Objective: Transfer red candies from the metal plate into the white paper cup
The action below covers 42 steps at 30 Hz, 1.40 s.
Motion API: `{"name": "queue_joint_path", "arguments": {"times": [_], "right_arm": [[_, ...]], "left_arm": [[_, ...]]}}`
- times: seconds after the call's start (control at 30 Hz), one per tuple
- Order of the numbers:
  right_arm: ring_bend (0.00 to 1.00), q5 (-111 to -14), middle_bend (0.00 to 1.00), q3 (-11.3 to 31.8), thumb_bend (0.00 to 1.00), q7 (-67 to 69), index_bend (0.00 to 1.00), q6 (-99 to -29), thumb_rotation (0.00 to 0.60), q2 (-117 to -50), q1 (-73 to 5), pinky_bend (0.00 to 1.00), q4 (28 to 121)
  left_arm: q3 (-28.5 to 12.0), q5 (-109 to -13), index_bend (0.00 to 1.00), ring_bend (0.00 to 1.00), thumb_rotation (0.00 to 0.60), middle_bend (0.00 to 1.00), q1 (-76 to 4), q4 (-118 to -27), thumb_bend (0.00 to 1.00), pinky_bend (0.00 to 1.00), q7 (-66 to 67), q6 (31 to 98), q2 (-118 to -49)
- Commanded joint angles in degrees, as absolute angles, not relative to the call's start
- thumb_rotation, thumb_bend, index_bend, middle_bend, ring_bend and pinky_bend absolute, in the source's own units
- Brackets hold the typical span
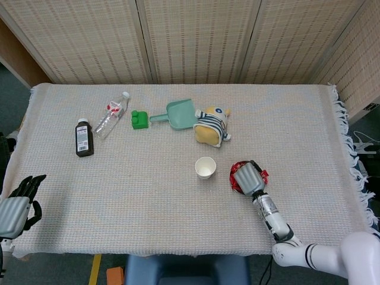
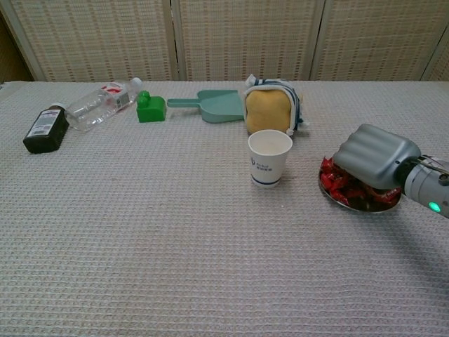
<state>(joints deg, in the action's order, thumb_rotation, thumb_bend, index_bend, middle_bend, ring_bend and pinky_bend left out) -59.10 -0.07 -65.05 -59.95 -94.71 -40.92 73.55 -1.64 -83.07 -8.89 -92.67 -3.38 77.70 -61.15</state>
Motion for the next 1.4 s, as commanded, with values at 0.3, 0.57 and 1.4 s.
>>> {"name": "queue_joint_path", "arguments": {"times": [0.3, 0.57, 1.4], "right_arm": [[0.52, -60.9, 0.74, 2.7, 0.47, -59.9, 0.88, -62.5, 0.6, -91.6, -40.4, 0.63, 78.5], [0.52, -62.3, 0.74, 6.0, 0.47, -57.3, 0.88, -64.4, 0.6, -88.9, -41.3, 0.63, 84.5], [0.52, -60.7, 0.69, 10.0, 0.47, -55.7, 0.7, -61.1, 0.6, -95.1, -48.6, 0.63, 84.7]], "left_arm": [[-1.6, -83.4, 0.01, 0.02, 0.6, 0.07, -8.8, -92.7, 0.85, 0.22, -3.4, 78.1, -61.2], [-1.6, -83.5, 0.01, 0.02, 0.6, 0.07, -8.8, -92.7, 0.85, 0.22, -3.3, 78.0, -61.3], [-1.6, -83.8, 0.01, 0.02, 0.6, 0.07, -8.6, -92.4, 0.85, 0.22, -5.9, 78.4, -60.4]]}}
